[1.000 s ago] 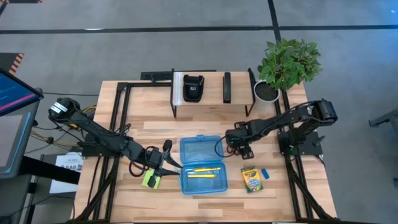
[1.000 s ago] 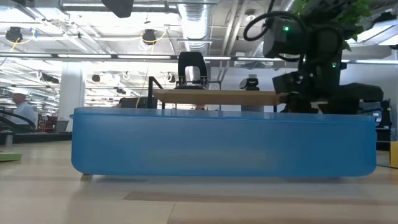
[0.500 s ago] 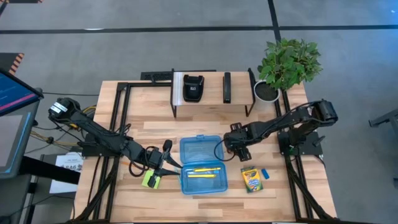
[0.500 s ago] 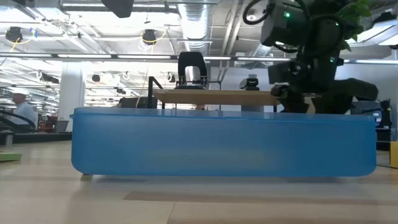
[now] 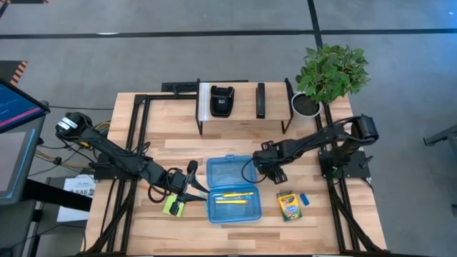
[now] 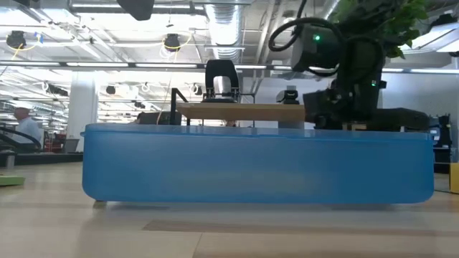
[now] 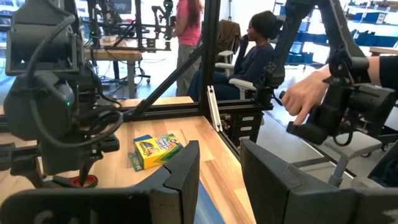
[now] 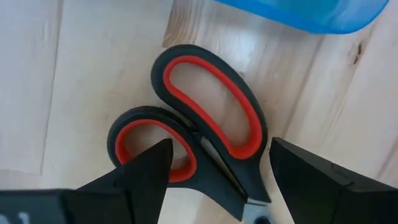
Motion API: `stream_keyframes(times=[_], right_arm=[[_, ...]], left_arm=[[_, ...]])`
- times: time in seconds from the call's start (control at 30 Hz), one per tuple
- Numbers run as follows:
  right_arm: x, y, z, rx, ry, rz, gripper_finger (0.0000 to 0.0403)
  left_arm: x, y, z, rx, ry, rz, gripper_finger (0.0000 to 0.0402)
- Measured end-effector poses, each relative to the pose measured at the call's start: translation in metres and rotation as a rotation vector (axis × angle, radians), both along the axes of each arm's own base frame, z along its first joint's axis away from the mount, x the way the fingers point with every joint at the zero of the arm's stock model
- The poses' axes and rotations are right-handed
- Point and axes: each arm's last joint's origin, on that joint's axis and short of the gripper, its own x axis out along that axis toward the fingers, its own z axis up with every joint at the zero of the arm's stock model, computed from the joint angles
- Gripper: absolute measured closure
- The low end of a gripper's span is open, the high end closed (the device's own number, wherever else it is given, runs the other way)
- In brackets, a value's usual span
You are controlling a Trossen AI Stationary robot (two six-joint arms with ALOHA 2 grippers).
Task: Pack school essentials
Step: Put the black scissors into the blue supply box
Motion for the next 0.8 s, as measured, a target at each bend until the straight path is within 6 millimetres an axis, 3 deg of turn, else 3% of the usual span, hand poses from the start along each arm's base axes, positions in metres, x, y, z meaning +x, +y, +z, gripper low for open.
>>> stream_keyframes(times=[0.17,0.47,0.8], right_arm=[[0.001,-0.008,-0.006,0.02,0.027,-0.033,0.013],[0.0,-0.02,-0.004,0.052,0.018,-0.078,0.0257],[0.003,-0.02,0.0,0.036,0.034,-0.085,0.0249]], left_arm=[[0.0,0.0,0.0,0.0,0.001,0.0,0.0299],[0.0,0.0,0.0,-0.005,0.003,0.0,0.0299],[0.0,0.0,0.0,-0.004,0.003,0.0,0.0299]])
